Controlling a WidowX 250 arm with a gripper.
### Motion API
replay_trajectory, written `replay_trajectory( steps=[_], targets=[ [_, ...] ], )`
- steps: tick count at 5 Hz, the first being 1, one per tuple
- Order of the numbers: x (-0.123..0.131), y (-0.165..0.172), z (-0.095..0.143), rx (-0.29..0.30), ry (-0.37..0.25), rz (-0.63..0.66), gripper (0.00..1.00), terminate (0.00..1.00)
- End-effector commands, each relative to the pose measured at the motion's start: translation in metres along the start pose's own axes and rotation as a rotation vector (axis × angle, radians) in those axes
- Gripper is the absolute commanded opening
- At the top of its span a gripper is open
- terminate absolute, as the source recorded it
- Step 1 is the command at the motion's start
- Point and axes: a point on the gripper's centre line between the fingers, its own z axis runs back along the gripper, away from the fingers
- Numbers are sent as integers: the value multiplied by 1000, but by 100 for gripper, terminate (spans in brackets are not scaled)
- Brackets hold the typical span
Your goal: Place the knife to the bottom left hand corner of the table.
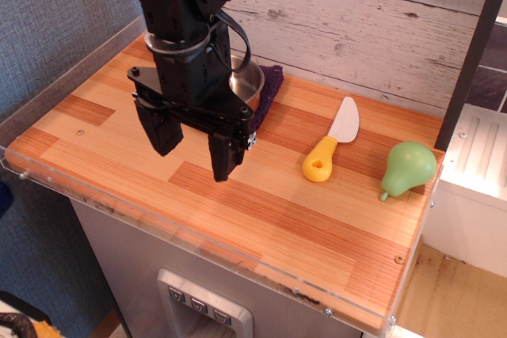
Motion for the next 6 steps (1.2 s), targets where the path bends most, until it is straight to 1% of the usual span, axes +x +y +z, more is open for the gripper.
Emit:
replay_trajectory(
  steps=[1,2,3,4,5,6],
  targets=[
    [0,0,0,0,0,0,100,0],
    [30,-19,-17,41,19,29,100,0],
    [58,-40,-24,51,1,49,100,0],
    [85,-53,-31,71,-15,47,100,0],
    [98,-54,-39,75,-16,69,100,0],
    [101,-50,-51,56,-7,93,100,0]
  ],
)
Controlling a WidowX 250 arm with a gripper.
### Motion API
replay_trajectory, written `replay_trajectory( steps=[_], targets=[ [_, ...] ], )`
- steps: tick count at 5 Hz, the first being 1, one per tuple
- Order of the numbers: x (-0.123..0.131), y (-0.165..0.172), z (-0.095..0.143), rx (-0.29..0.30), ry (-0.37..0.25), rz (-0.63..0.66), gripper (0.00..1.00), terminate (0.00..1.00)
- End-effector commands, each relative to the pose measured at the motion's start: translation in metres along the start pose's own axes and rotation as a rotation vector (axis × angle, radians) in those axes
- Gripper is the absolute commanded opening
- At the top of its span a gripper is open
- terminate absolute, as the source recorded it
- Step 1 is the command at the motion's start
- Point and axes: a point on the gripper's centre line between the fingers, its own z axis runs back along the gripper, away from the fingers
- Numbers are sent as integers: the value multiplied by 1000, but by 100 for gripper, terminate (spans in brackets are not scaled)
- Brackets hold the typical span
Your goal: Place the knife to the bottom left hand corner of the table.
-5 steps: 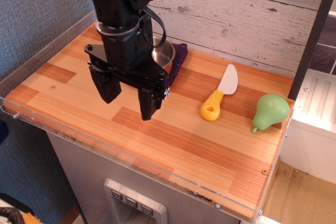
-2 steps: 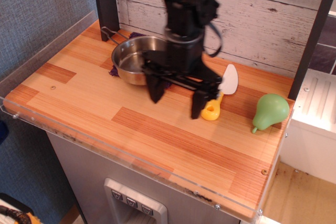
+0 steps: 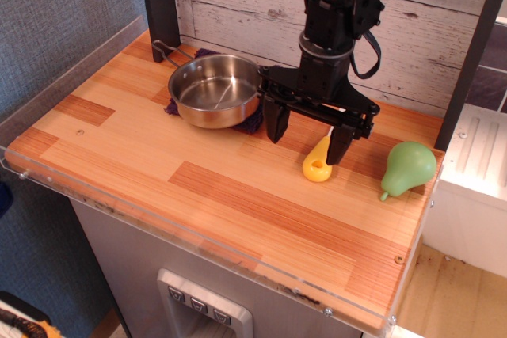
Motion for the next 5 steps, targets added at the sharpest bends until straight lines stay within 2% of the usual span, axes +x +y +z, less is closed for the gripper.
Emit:
replay_trajectory(
  steps=[1,3,4,5],
  targets=[
    [12,1,-14,-53,-13,35,100,0],
    [6,-3,-30,-81,17,54,100,0],
    [3,-1,-34,-93,22,63,0,0],
    [2,-3,-33,-105,28,61,0,0]
  ],
)
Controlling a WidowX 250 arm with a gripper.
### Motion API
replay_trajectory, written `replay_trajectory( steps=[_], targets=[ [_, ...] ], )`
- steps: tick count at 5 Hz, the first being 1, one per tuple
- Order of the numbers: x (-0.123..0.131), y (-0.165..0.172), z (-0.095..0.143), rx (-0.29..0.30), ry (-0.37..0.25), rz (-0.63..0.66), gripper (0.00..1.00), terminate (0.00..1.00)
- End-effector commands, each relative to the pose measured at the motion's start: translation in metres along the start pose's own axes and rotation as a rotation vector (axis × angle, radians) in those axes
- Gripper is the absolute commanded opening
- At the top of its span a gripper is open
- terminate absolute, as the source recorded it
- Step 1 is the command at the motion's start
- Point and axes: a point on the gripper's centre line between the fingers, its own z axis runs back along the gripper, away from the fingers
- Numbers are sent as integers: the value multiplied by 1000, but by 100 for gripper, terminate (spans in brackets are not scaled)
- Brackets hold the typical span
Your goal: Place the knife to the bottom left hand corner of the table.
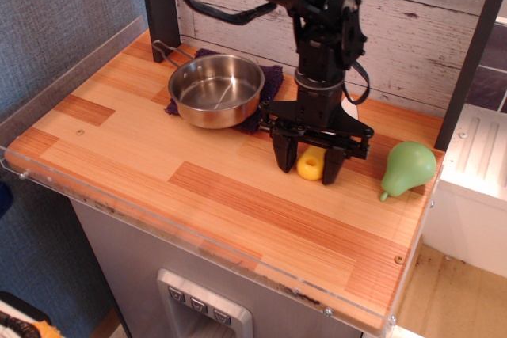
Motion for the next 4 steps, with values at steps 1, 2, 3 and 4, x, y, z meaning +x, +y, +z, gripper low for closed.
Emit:
replay_trajectory(
  steps=[1,2,3,4],
  targets=[
    [1,-7,15,-22,-26,-31,0,0],
    [-6,-22,53,-23,-108,-111,0,0],
    [-37,-10,100,-32,-198,-186,0,0],
    [-75,32,114,-20,-197,-174,0,0]
  ],
)
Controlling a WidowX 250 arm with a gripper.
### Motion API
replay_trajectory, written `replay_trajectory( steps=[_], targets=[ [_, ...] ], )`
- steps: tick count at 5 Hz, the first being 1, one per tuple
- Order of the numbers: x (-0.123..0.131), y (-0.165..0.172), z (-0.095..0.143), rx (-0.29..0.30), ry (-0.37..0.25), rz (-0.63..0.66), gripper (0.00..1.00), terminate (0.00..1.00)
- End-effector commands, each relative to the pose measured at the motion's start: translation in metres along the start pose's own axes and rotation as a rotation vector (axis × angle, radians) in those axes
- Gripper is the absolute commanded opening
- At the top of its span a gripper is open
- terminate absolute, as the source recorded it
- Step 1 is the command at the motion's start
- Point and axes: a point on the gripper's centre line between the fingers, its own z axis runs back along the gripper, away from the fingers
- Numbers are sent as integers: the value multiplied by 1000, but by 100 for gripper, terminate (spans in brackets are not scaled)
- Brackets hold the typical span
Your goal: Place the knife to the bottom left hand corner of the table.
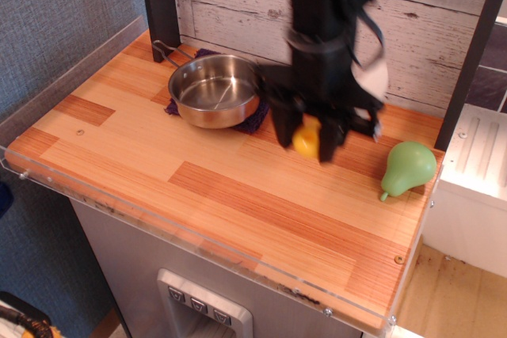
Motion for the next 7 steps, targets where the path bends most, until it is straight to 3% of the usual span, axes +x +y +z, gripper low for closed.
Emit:
replay_trajectory(
  steps=[1,2,4,7],
  targets=[
    [-80,75,34,78,65,67,0,0],
    [-105,119,35,118,111,134,0,0],
    [-103,221,22,141,167,86,0,0],
    [-85,240,-40,135,235,42,0,0]
  ],
)
